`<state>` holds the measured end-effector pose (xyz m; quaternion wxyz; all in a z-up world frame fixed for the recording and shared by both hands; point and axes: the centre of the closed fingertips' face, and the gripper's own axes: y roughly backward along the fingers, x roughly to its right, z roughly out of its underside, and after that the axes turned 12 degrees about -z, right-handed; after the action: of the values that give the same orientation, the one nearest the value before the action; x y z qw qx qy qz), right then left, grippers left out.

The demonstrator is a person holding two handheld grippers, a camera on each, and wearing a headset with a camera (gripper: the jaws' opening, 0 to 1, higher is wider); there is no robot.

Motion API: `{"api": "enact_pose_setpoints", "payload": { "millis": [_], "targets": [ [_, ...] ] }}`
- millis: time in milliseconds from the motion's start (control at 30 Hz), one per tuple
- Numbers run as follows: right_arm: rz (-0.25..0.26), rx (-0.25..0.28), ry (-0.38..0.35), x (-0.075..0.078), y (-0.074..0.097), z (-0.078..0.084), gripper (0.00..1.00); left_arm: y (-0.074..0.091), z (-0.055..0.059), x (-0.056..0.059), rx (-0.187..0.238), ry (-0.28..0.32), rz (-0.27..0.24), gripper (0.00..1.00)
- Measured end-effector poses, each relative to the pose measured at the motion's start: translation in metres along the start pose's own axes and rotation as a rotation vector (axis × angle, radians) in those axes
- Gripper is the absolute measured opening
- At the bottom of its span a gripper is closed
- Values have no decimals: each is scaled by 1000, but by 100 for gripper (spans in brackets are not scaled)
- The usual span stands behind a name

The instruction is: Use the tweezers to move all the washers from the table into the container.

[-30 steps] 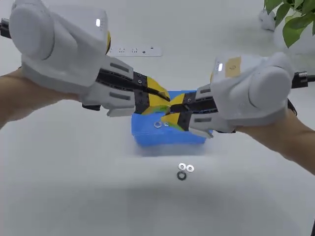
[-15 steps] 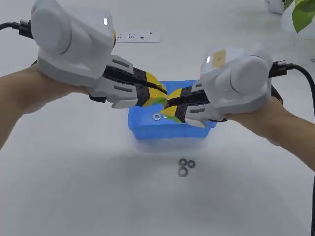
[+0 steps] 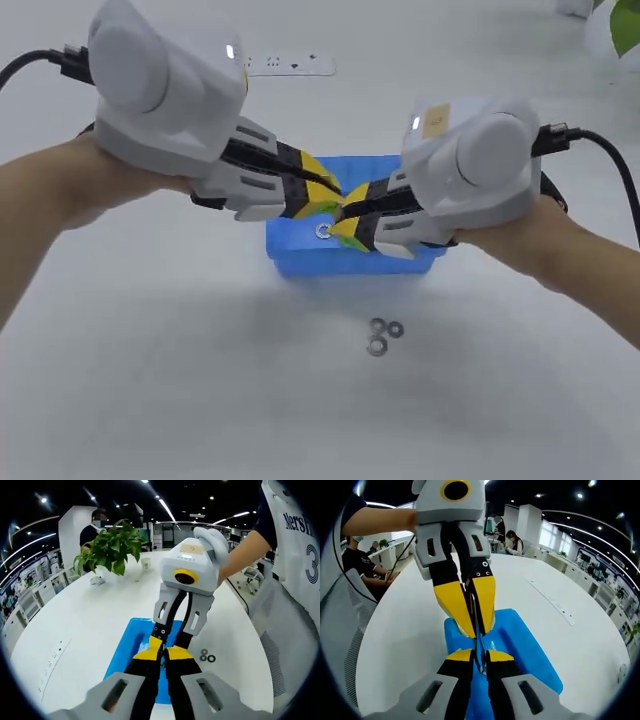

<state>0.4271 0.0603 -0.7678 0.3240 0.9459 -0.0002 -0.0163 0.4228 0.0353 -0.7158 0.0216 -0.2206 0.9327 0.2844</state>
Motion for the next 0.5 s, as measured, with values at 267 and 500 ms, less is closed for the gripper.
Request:
{"api": "enact_pose_setpoints", "payload": {
  "millis": [267,500],
  "targets": [
    [-5,0,-7,-3,1,-1,11,2,-3,4,-3,-16,8,7],
    [-4,0,25,-8,8,-7,11,8,-10,11,3,-50,20,7]
  ]
}}
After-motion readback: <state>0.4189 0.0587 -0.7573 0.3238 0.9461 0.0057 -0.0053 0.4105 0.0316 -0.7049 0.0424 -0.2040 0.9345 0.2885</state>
